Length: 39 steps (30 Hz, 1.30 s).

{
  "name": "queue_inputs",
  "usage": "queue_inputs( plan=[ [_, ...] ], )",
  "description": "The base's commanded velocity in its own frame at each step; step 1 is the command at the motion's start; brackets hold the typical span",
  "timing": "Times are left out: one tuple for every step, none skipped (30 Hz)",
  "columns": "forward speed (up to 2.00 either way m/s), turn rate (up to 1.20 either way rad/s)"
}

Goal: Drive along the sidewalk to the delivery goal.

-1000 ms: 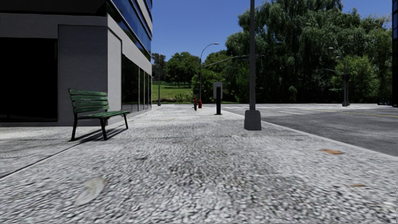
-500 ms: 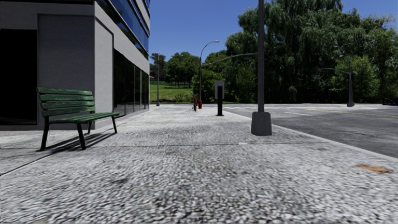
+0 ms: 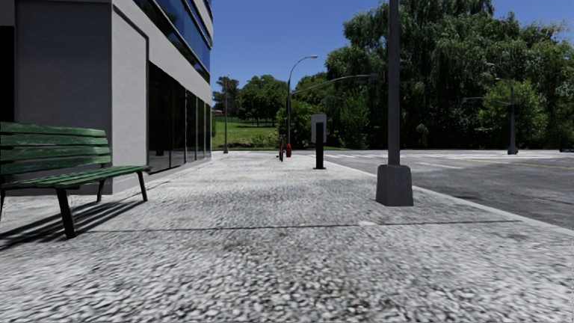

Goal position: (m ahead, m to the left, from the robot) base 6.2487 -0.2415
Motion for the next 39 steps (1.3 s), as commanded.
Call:
queue_inputs(
  plan=[
    [1.46, 0.00],
    [1.46, 0.00],
    [1.46, 0.00],
    [1.46, -0.35],
    [1.46, -0.83],
    [1.46, -0.98],
    [1.46, -1.02],
    [1.46, -1.03],
    [1.46, -1.03],
    [1.46, -0.31],
    [1.46, 0.00],
    [1.46, 0.00],
    [1.45, 0.00],
    [1.45, 0.00],
    [1.45, 0.00],
    [1.45, 0.00],
    [1.45, 0.00],
    [1.45, 0.00],
    [1.45, 0.00],
    [1.45, 0.00],
    [1.45, 0.00],
    [1.45, 0.00],
    [1.45, 0.00],
    [1.45, 0.00],
    [1.45, 0.00],
    [1.45, 0.00],
    [1.45, 0.00],
    [1.45, 0.00],
    [1.45, 0.00],
    [1.45, 0.00],
    [1.45, 0.00],
    [1.45, 0.00],
    [1.45, 0.00],
    [1.45, 0.00],
    [1.45, 0.00],
    [1.45, 0.00],
    [1.45, 0.00],
    [1.45, 0.00],
    [1.45, 0.00]
  ],
)
